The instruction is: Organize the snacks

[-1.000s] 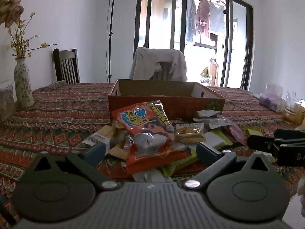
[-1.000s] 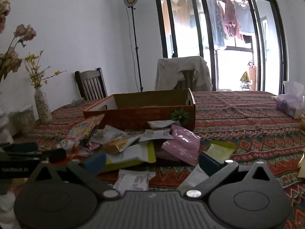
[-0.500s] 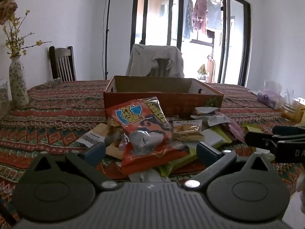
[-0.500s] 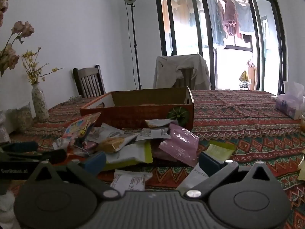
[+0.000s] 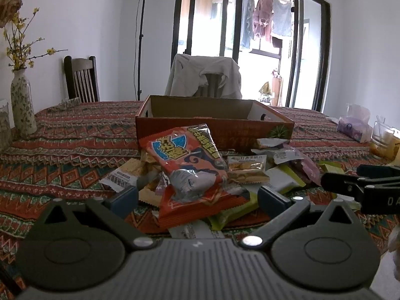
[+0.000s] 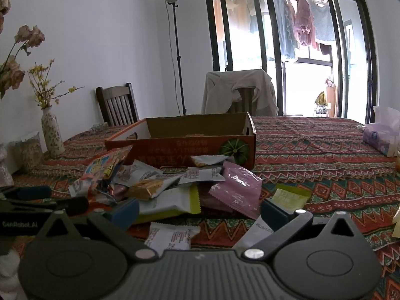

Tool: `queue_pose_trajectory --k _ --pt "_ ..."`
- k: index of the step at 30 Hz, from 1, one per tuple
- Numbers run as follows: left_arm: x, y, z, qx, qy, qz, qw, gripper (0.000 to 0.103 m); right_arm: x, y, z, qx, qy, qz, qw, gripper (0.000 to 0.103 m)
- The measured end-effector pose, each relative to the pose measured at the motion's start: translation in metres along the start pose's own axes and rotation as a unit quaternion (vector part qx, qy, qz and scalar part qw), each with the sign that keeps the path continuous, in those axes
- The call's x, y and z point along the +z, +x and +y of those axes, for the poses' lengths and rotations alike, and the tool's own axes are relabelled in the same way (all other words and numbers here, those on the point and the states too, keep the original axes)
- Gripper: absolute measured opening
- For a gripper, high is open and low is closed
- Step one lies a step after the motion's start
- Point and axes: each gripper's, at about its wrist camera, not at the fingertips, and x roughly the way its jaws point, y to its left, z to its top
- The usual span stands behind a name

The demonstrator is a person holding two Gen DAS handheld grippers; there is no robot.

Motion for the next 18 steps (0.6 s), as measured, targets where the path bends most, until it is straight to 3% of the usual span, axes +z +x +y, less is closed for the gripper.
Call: queue_pose_trajectory --k 18 --pt "-0.0009 0.0028 0.0029 -0.008 0.002 0.012 0.9999 0.103 0.0004 0.0037 -0.0019 -0.004 -0.002 0.012 1.000 0.103"
